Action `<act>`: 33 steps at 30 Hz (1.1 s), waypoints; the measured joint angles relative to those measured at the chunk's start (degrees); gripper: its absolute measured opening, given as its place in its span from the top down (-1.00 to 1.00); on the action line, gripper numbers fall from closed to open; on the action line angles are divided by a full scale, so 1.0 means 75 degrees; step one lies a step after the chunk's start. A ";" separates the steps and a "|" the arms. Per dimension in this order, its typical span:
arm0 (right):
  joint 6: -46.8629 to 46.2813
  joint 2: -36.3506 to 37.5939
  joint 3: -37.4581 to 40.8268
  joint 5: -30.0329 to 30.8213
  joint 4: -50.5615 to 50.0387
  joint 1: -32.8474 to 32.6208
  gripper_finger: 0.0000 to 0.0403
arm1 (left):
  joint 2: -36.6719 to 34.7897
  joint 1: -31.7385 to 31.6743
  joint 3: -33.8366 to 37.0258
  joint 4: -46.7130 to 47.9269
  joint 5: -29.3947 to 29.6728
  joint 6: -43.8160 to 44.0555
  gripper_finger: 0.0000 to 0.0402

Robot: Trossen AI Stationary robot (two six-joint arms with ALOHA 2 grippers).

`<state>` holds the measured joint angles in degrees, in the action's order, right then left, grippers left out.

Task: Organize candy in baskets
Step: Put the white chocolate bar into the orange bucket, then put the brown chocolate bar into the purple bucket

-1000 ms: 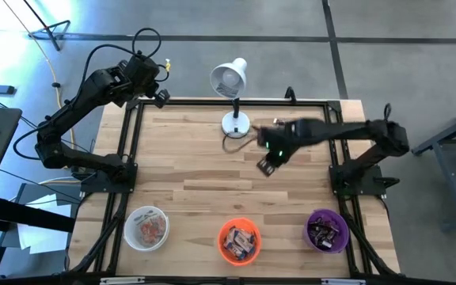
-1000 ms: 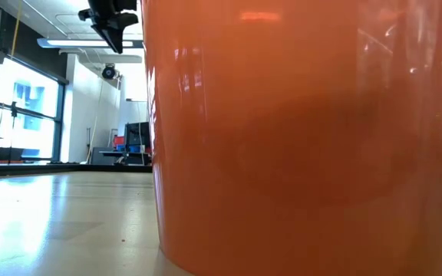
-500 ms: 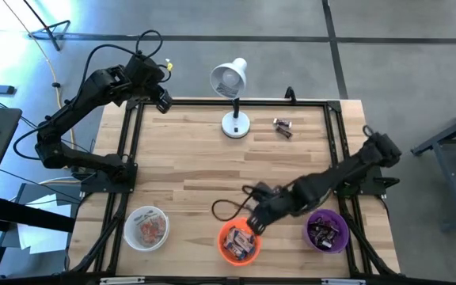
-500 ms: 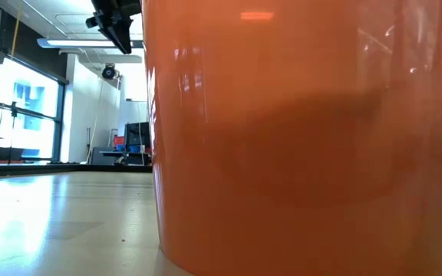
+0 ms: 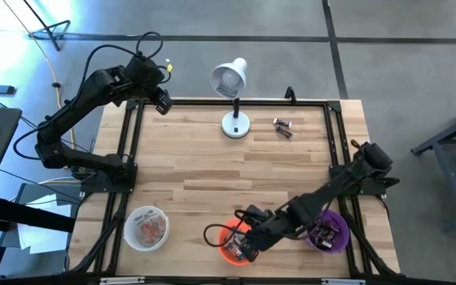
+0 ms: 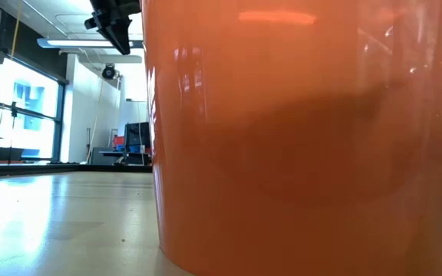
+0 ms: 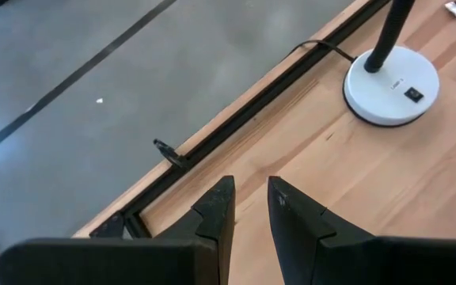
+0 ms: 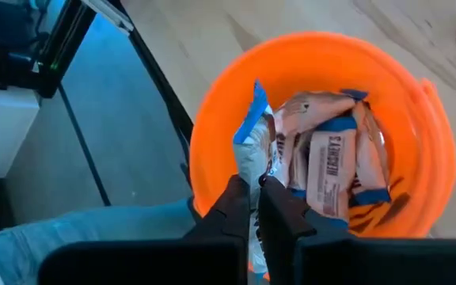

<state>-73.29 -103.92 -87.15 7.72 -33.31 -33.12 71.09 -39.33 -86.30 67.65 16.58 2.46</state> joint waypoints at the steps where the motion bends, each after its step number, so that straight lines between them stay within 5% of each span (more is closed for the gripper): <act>1: 0.0009 -0.0001 0.0000 0.0057 0.0014 -0.0009 0.95 | 0.0000 0.0000 0.0000 0.0050 0.0000 0.0025 0.68; 12: 0.0463 -0.0003 0.0003 0.0105 -0.0364 0.0056 0.29 | 0.0000 0.0000 0.0000 0.0426 -0.0026 0.0043 0.68; 24: 0.0902 0.0763 0.0012 0.0525 -0.2093 0.0525 0.33 | 0.0000 0.0000 0.0000 0.0492 -0.0026 0.0043 0.68; 33: 0.2123 0.1412 0.0015 0.0610 -0.4349 0.1948 0.34 | 0.0094 -0.0003 0.0000 -0.0443 -0.0014 -0.0513 0.68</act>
<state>-57.37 -93.33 -87.05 12.29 -65.93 -18.51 71.79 -39.35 -86.30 64.33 16.47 -1.38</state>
